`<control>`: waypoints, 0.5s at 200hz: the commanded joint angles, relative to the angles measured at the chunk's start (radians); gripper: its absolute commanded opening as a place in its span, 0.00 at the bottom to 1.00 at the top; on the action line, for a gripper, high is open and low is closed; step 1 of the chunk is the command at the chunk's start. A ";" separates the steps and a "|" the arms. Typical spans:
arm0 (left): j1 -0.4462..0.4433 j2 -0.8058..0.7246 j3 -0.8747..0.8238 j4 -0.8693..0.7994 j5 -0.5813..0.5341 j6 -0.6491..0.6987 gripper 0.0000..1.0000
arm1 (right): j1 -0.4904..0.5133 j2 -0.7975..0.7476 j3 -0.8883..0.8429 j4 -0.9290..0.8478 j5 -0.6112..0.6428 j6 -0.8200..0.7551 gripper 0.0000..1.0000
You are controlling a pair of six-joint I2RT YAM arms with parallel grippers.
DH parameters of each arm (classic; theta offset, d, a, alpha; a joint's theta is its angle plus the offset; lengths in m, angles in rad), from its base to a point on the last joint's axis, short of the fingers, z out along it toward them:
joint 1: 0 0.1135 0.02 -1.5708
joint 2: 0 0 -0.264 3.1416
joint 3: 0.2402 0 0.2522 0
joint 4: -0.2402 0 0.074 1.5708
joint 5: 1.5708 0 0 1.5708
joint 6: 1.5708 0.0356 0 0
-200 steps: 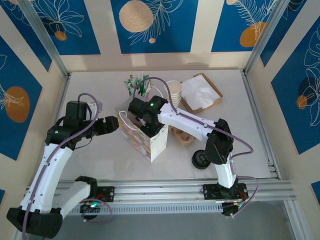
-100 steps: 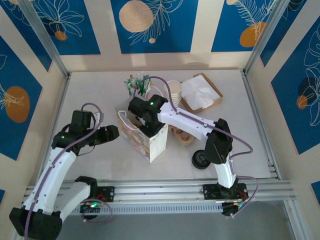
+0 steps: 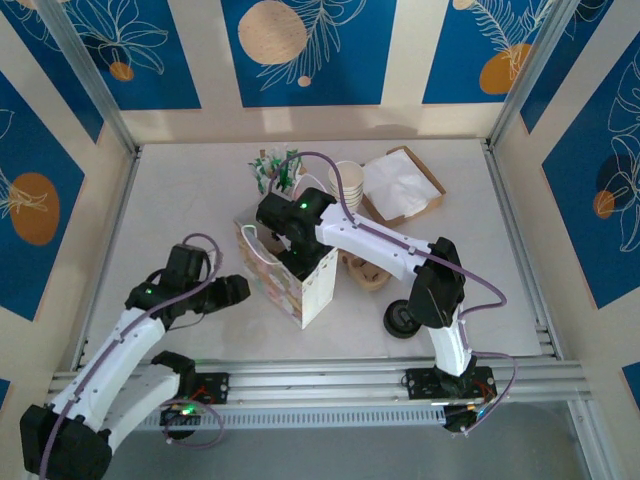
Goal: Pack the takeout coffee
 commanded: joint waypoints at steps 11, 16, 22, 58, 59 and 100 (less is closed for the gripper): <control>-0.071 0.009 -0.056 0.089 -0.060 -0.071 0.63 | -0.004 -0.017 0.006 -0.018 -0.061 0.026 0.49; -0.080 0.013 -0.064 0.097 -0.068 -0.077 0.63 | -0.005 -0.016 -0.002 -0.014 -0.068 0.026 0.49; -0.088 0.020 -0.070 0.105 -0.074 -0.083 0.63 | -0.007 -0.013 -0.011 -0.010 -0.074 0.026 0.49; -0.112 0.053 -0.084 0.122 -0.104 -0.084 0.63 | -0.012 0.010 -0.068 0.012 -0.080 0.024 0.49; -0.112 0.053 -0.084 0.122 -0.104 -0.084 0.63 | -0.012 0.010 -0.068 0.012 -0.080 0.023 0.49; -0.118 0.065 -0.095 0.132 -0.124 -0.086 0.63 | -0.018 0.046 -0.110 0.019 -0.073 0.017 0.49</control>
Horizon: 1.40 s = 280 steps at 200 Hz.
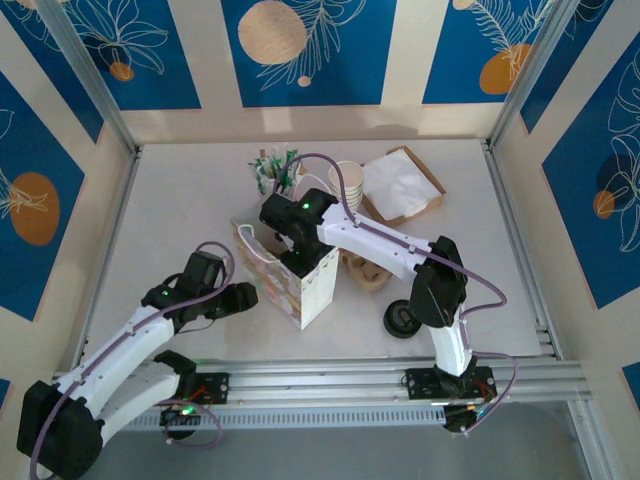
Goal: Pack the takeout coffee
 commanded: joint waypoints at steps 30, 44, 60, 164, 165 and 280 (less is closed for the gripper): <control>-0.020 0.015 -0.027 0.041 -0.031 -0.033 0.63 | 0.000 0.068 -0.079 0.007 -0.054 0.004 0.49; -0.023 0.024 -0.030 0.050 -0.032 -0.036 0.63 | -0.001 0.075 -0.087 0.014 -0.064 0.005 0.49; -0.029 0.040 -0.030 0.065 -0.032 -0.041 0.63 | 0.000 0.082 -0.091 0.016 -0.077 0.008 0.48; -0.054 0.081 -0.045 0.105 -0.046 -0.050 0.63 | 0.008 0.050 -0.066 0.018 -0.067 0.019 0.52; -0.054 0.081 -0.045 0.105 -0.046 -0.050 0.63 | 0.008 0.050 -0.065 0.018 -0.065 0.019 0.53; -0.055 0.102 -0.052 0.117 -0.063 -0.047 0.63 | 0.041 0.005 0.094 -0.063 0.064 0.049 0.77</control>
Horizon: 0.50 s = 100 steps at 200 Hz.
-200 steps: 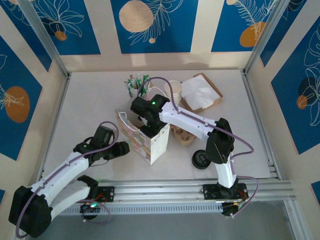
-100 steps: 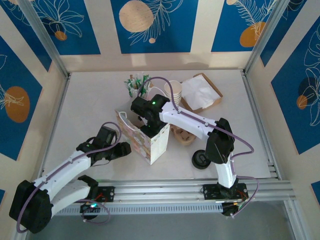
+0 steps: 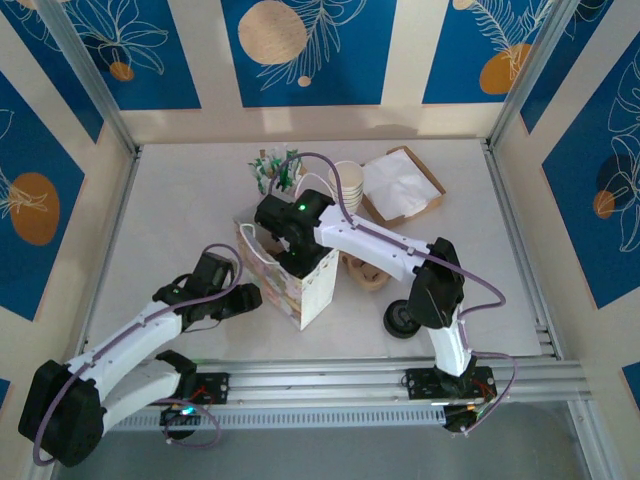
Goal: Pack the takeout coffee
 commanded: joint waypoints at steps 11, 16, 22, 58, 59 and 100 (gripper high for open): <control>-0.015 0.023 -0.014 0.018 -0.017 -0.003 0.63 | 0.016 -0.008 0.054 -0.053 0.032 0.025 0.78; -0.015 0.026 -0.014 0.020 -0.019 -0.003 0.63 | 0.016 -0.010 0.058 -0.056 0.036 0.026 0.79; -0.014 0.030 -0.014 0.022 -0.019 -0.003 0.63 | 0.017 -0.014 0.063 -0.061 0.042 0.027 0.79; -0.015 0.045 -0.014 0.030 -0.020 0.000 0.63 | 0.026 -0.029 0.096 -0.095 0.074 0.036 0.79; -0.015 0.046 -0.014 0.030 -0.021 0.000 0.63 | 0.025 -0.030 0.098 -0.096 0.075 0.036 0.79; -0.014 0.050 -0.013 0.030 -0.020 0.002 0.63 | 0.034 -0.040 0.136 -0.130 0.091 0.035 0.78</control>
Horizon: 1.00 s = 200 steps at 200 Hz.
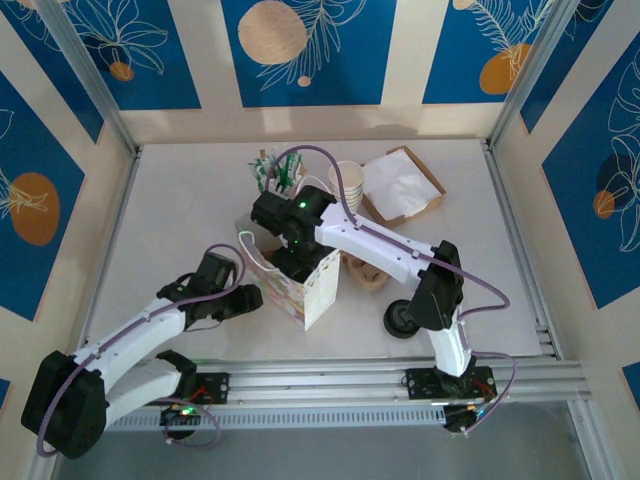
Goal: Pack the takeout coffee
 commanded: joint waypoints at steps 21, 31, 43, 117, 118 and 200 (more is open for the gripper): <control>-0.012 0.005 -0.007 0.010 -0.017 0.002 0.63 | 0.014 -0.044 0.060 -0.069 0.025 0.018 0.78; -0.012 0.004 -0.006 0.009 -0.017 0.001 0.63 | 0.016 -0.046 0.070 -0.079 0.027 0.018 0.78; -0.012 0.003 -0.005 0.007 -0.017 0.001 0.63 | 0.016 -0.050 0.080 -0.085 0.027 0.018 0.79; -0.012 0.008 0.003 0.003 -0.018 0.007 0.63 | 0.020 -0.084 0.130 -0.118 0.037 0.018 0.80; -0.012 0.008 0.003 0.003 -0.017 0.007 0.63 | 0.020 -0.084 0.130 -0.118 0.037 0.018 0.80; -0.014 0.006 0.009 -0.006 -0.016 0.011 0.63 | 0.021 -0.090 0.161 -0.131 0.040 0.017 0.68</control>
